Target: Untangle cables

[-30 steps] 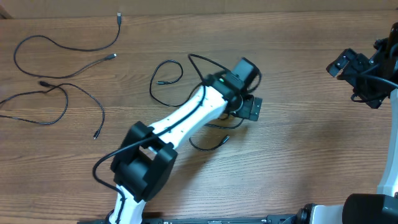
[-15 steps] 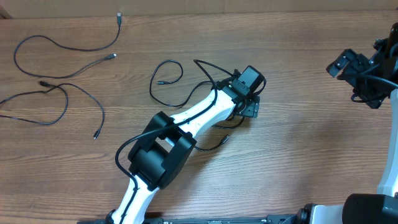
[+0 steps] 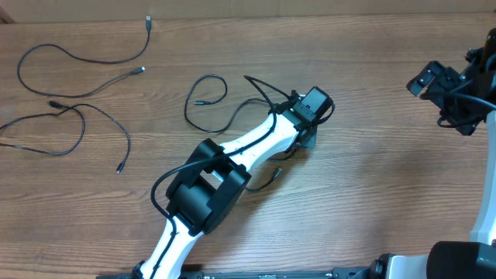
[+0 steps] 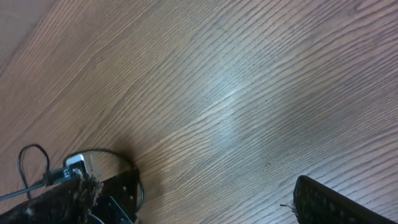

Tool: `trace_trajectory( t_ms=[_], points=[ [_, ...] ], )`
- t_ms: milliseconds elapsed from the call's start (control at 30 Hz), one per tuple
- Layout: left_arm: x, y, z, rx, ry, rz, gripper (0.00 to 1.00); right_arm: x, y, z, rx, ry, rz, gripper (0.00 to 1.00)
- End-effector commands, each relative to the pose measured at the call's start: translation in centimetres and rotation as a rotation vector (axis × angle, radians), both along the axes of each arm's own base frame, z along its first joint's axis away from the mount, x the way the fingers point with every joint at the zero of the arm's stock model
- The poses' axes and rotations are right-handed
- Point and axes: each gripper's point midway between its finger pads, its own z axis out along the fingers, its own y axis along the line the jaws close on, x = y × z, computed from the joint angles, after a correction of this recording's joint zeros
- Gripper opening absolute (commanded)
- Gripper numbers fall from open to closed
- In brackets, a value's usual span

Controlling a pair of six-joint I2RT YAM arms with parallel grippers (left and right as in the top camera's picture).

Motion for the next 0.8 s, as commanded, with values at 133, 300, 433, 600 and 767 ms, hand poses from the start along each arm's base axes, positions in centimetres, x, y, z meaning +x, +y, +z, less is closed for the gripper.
trace_trajectory(
  t_ms=[133, 300, 433, 600, 767],
  points=[
    [-1.4, 2.7, -4.1, 0.151, 0.052, 0.021, 0.04, 0.2, -0.2, 0.2, -0.010, -0.009, 0.000, 1.00],
    [-0.2, 4.1, -2.4, 0.217, 0.028, 0.051, 0.04, 0.2, -0.2, 0.2, -0.010, -0.009, 0.000, 1.00],
    [1.1, 5.9, 0.5, 0.282, 0.022, 0.089, 0.04, 0.2, -0.2, 0.2, -0.010, -0.009, 0.000, 1.00],
    [1.3, 8.0, 2.2, 0.319, 0.076, 0.121, 0.04, 0.2, -0.2, 0.2, -0.010, -0.009, 0.000, 1.00],
    [1.2, 9.8, 2.9, 0.333, 0.120, 0.191, 0.04, 0.2, -0.2, 0.2, -0.010, -0.009, 0.000, 1.00]
  ],
)
